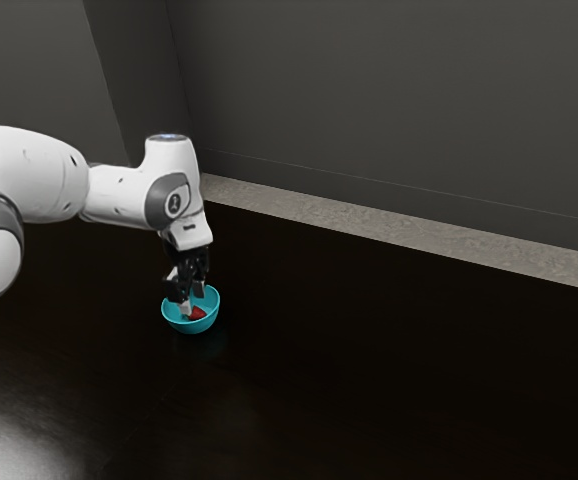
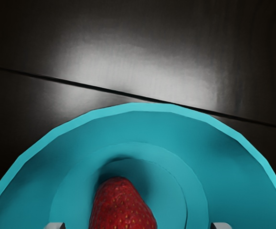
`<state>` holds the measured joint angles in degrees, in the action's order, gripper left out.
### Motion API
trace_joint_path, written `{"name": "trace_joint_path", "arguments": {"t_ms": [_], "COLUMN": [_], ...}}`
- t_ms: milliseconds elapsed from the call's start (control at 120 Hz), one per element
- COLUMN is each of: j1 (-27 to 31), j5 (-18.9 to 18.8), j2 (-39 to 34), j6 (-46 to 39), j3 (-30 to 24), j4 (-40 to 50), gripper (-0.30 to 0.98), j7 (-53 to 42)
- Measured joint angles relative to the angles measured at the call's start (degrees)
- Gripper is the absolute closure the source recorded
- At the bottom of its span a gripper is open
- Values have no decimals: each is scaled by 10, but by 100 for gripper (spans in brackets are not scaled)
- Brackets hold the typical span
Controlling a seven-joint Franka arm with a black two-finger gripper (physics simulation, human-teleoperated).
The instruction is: Take strawberry from the bowl
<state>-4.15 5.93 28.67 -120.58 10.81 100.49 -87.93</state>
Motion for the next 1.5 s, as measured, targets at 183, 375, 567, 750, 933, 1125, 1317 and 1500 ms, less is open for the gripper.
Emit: {"name": "trace_joint_path", "arguments": {"t_ms": [183, 375, 567, 750, 933, 1125, 1317, 1500], "j1": [0, 0, 5, 6, 6, 6, 5, -19], "j5": [3, 11, 15, 17, 18, 17, 16, 14], "j2": [11, 14, 20, 26, 25, 17, -19, -71], "j6": [-8, -12, -17, -19, -19, -19, -13, 6], "j3": [0, 0, 0, 0, 0, 1, 1, -13], "j4": [-2, -3, -2, -3, -3, -3, 2, 16], "gripper": [37, 44, 48, 46, 53, 63, 66, 68], "j7": [-13, -21, -26, -29, -30, -27, -24, -16]}}
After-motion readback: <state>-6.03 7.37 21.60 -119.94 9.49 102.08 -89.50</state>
